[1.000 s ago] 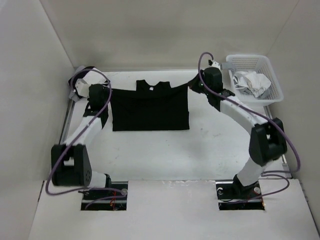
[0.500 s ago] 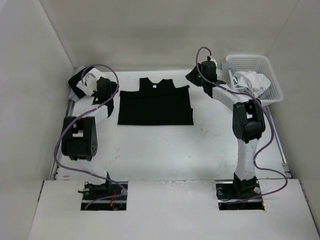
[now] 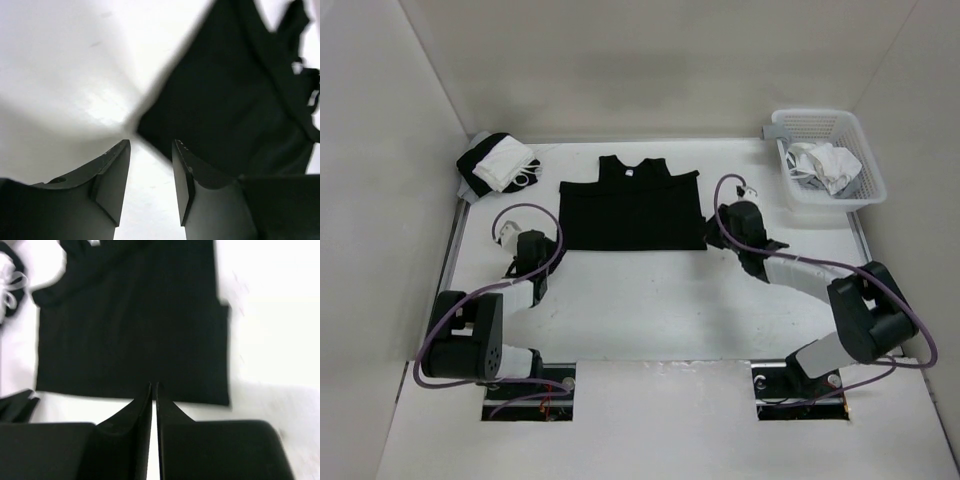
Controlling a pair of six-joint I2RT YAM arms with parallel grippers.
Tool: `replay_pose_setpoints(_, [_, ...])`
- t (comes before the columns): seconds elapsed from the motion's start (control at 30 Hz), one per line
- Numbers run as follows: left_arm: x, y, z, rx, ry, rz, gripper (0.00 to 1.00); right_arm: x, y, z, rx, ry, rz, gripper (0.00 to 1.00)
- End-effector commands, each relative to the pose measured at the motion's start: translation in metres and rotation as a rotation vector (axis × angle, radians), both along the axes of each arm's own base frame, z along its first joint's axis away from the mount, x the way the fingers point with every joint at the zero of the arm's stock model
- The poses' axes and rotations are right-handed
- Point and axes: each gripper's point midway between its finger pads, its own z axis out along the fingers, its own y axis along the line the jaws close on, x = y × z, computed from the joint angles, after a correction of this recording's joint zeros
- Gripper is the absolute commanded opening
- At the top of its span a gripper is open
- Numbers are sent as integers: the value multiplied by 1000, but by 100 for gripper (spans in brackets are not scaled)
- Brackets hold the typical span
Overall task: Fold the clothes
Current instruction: Fold the tank top
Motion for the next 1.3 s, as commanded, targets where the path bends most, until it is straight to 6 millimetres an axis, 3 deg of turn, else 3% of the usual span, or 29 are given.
replay_pose_setpoints(0.0, [-2,-2,9,-115,-40,-9,39,-6,-7,16,72,-83,-49,14])
replay_pose_setpoints(0.1, [-6,6,-3,-140,-19,16,41,-20,-14,4,63,-67,-53,27])
replay_pose_setpoints(0.2, [1,7,-1,-170,-51,24,41,-25,-13,-11,67,-39,-48,34])
replay_pose_setpoints(0.43, [10,1,-1,-196,-56,17,30,-16,-34,-49,81,64,-152,45])
replay_pose_setpoints(0.57, [16,1,-6,-200,-50,26,22,-11,-34,-63,94,107,-171,48])
replay_pose_setpoints(0.73, [18,0,-16,-217,-38,33,12,-11,-28,-72,116,149,-162,44])
replay_pose_setpoints(1.03, [21,-1,-15,-222,-53,37,7,-18,-20,-81,160,199,-136,39])
replay_pose_setpoints(1.27, [22,-1,-1,-214,-94,30,4,-11,-16,-82,190,203,-133,19])
